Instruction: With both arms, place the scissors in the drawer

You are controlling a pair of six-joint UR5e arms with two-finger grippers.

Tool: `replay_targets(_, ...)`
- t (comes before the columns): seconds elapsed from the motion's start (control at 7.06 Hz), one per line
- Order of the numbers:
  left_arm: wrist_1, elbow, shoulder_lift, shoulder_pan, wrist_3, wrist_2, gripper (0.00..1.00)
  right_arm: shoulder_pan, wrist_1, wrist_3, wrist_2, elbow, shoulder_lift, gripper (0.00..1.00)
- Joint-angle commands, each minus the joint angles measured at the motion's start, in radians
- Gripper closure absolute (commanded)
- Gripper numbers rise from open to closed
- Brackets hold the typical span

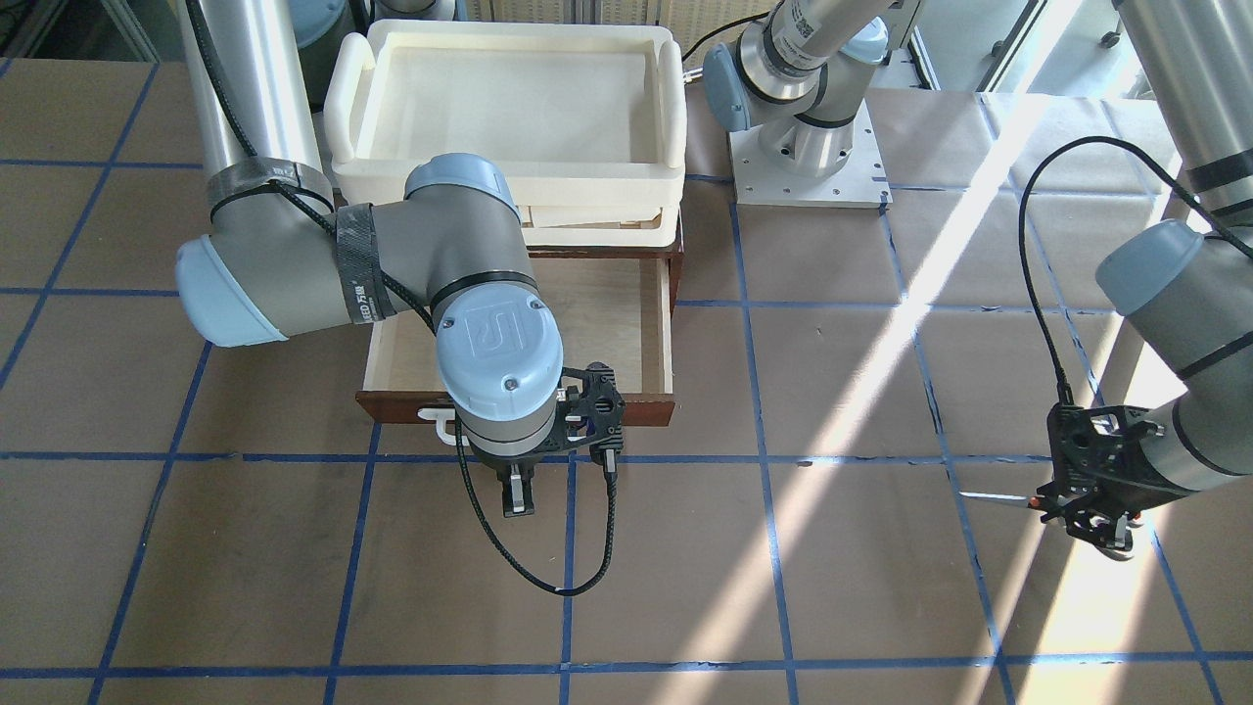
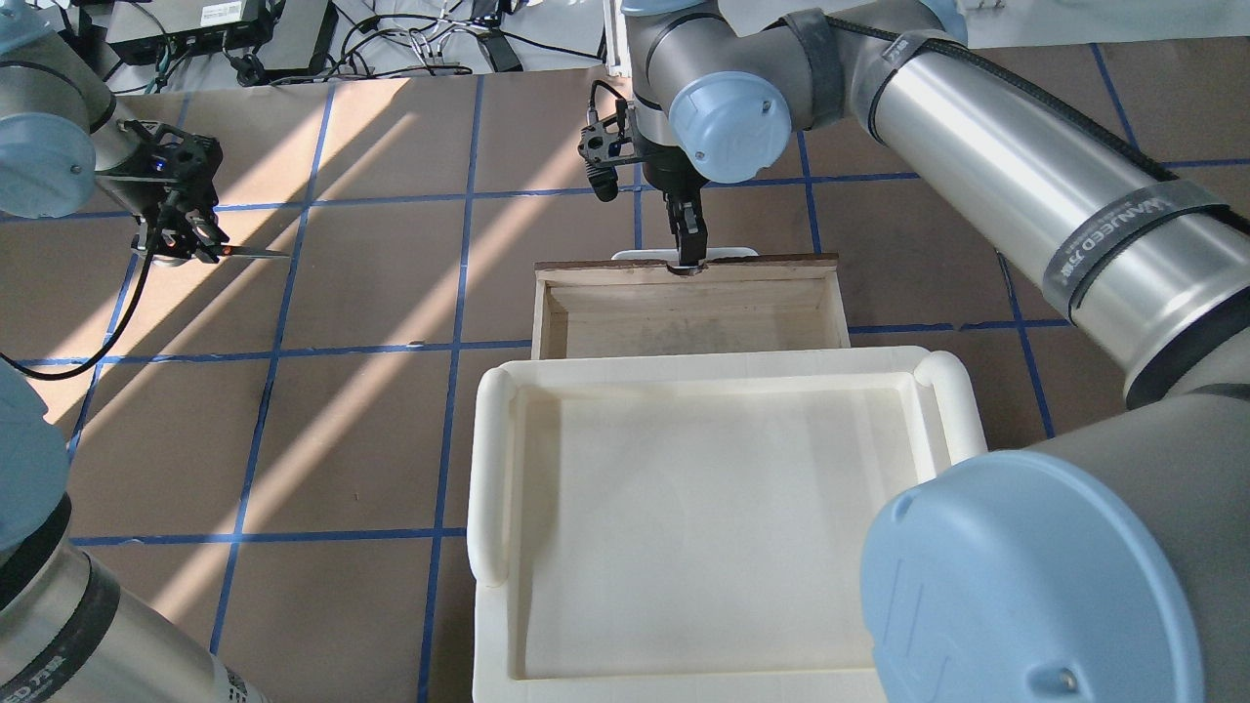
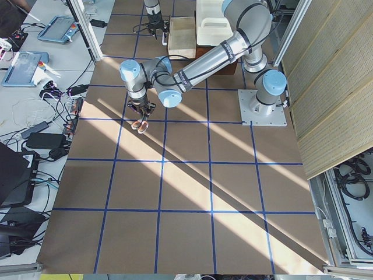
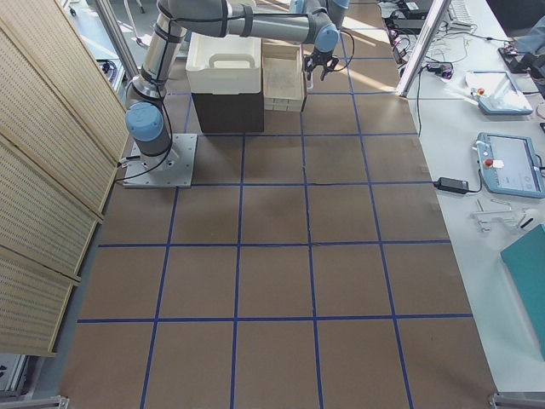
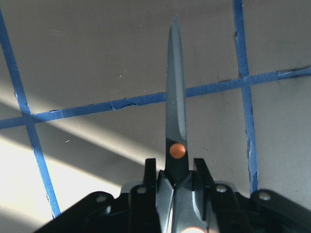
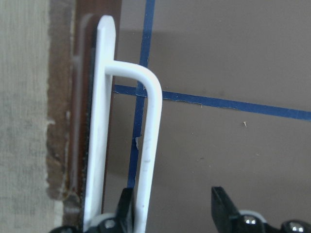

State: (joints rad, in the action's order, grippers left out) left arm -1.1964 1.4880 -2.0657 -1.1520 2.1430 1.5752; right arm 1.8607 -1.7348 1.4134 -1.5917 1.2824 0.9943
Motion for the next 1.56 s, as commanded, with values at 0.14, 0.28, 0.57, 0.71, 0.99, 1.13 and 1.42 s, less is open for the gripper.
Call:
replay_targets(0.14, 0.0, 0.0, 0.001, -0.002, 0.0, -0.001, 1.0, 0.0, -0.006, -0.016, -0.004, 0.002, 0.006, 0.0)
replay_targets(0.28, 0.0, 0.0, 0.001, -0.002, 0.0, 0.0, 1.0, -0.002, -0.006, -0.016, -0.005, 0.002, 0.01, 0.0)
replay_targets(0.57, 0.001, -0.012, 0.012, -0.018, -0.027, 0.0, 1.0, 0.0, -0.005, -0.016, -0.008, 0.0, 0.043, 0.0)
replay_targets(0.71, 0.0, -0.012, 0.018, -0.041, -0.035, 0.009, 1.0, -0.002, -0.005, -0.016, -0.025, 0.0, 0.068, 0.0)
replay_targets(0.99, -0.023, -0.012, 0.045, -0.093, -0.122, 0.009, 1.0, -0.008, -0.005, -0.017, -0.031, 0.002, 0.11, 0.0)
replay_targets(1.13, -0.055, -0.012, 0.068, -0.13, -0.18, 0.011, 1.0, -0.037, -0.003, -0.046, -0.033, 0.012, 0.171, 0.0)
replay_targets(1.42, -0.124, -0.009, 0.117, -0.21, -0.314, -0.035, 1.0, -0.127, 0.012, -0.233, -0.024, 0.072, 0.326, 0.0)
